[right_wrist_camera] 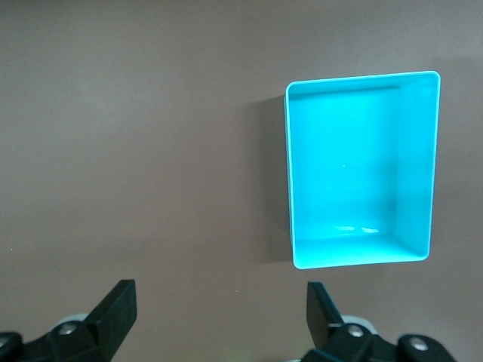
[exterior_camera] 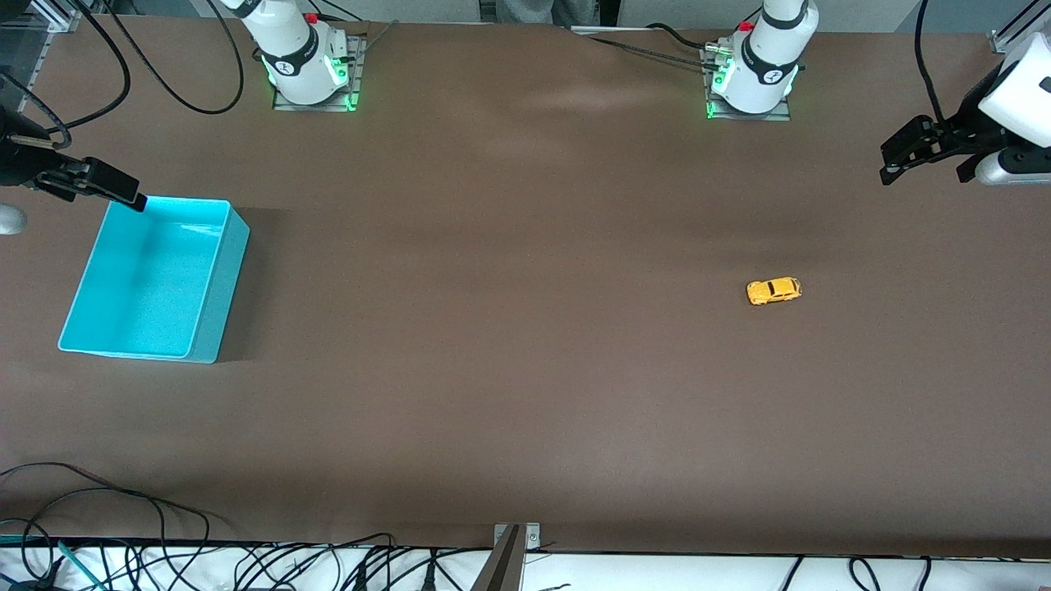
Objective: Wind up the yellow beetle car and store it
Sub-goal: 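Move the left gripper over the yellow toy car and lower it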
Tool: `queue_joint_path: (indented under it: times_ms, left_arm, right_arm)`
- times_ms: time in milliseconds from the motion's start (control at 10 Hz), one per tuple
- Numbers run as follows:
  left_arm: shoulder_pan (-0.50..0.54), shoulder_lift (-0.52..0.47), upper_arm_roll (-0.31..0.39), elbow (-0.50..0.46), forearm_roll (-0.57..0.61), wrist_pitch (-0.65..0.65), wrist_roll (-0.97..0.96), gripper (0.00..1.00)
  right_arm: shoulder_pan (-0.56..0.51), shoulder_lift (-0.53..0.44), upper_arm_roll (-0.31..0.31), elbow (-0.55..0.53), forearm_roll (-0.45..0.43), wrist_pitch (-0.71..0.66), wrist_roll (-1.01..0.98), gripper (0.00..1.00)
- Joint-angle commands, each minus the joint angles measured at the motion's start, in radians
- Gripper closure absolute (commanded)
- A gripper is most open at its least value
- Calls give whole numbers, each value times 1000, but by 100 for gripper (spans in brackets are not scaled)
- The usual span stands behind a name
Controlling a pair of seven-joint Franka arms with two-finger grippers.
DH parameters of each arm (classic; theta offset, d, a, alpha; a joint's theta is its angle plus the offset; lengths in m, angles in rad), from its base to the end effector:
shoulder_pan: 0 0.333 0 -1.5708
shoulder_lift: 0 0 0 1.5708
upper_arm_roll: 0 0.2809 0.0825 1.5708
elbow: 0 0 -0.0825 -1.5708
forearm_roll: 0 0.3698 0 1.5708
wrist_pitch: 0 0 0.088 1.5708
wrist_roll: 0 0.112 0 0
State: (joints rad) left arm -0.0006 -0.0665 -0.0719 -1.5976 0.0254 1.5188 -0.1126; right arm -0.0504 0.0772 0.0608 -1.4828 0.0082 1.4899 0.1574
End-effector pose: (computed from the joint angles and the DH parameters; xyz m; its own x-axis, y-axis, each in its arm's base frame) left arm 0.5153 -0.0357 0.6028 0.9991 0.0416 -0.0090 0.0413 -0.9987 -0.0314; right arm 0.5527 0.0055 0.5754 0.9868 -0.1457 -0.0711 -0.1462 -0.9893 -0.0018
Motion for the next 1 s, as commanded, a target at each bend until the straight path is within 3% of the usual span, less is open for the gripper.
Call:
queue_joint_path:
  times_ms: [0,897]
  left_arm:
    - [10,17,0,39,-18,-23,16,0]
    - [13,27,3,39,-16,-23,17,0]
  right_arm:
    - [-6,-20,1,-20,13,4,1,0]
    - [-6,-25,-1,-25,13,-14,-1,0]
